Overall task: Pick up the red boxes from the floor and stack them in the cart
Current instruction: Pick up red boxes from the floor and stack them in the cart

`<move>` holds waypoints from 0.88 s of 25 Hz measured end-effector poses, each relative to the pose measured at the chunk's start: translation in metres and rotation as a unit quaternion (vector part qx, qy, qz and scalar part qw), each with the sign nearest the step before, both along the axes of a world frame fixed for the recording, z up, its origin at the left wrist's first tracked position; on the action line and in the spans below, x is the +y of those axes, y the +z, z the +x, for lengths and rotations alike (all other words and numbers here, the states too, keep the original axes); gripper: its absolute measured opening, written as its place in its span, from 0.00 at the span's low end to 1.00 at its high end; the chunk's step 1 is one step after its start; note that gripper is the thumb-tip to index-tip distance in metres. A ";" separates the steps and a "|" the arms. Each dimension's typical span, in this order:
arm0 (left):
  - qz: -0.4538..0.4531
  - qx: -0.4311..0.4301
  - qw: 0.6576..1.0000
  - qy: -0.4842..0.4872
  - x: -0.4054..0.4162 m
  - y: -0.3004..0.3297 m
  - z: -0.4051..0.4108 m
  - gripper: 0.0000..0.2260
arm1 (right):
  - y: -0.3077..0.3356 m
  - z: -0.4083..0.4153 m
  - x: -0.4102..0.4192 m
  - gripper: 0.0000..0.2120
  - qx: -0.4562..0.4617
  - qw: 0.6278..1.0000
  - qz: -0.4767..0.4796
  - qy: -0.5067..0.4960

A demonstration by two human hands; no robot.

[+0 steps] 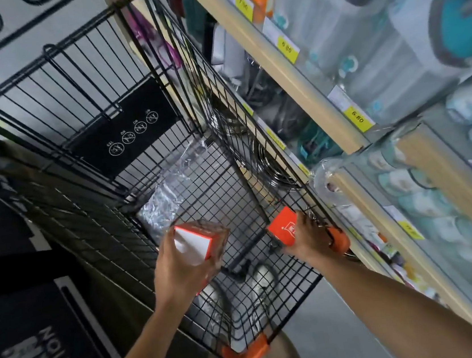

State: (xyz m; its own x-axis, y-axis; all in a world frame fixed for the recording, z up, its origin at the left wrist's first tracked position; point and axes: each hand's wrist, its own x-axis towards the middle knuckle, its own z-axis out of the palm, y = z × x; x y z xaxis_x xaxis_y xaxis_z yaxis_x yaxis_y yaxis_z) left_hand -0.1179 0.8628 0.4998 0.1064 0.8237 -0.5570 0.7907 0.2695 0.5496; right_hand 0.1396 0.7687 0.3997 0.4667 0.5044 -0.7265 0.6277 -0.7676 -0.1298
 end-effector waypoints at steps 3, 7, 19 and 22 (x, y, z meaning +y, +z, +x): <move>-0.003 -0.003 1.000 0.002 -0.002 -0.009 0.000 0.55 | 0.004 0.002 0.000 0.62 0.007 1.000 -0.002 -0.002; -0.013 0.002 1.000 0.016 -0.005 -0.016 0.007 0.53 | 0.028 0.005 -0.003 0.64 0.021 0.999 0.016 0.029; -0.116 -0.003 0.988 0.104 -0.039 -0.078 0.079 0.51 | 0.109 0.031 0.001 0.47 0.053 0.973 0.192 0.119; -0.150 0.017 0.984 0.089 -0.050 -0.103 0.094 0.41 | 0.111 0.039 0.002 0.45 0.065 0.970 0.207 0.111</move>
State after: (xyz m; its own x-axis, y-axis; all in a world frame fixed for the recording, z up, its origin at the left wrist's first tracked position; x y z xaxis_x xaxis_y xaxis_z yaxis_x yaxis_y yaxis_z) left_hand -0.0240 0.8126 0.3967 -0.0477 0.6251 -0.7791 0.7329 0.5519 0.3979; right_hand 0.1790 0.7709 0.5107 0.2314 0.8428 -0.4860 0.7285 -0.4812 -0.4876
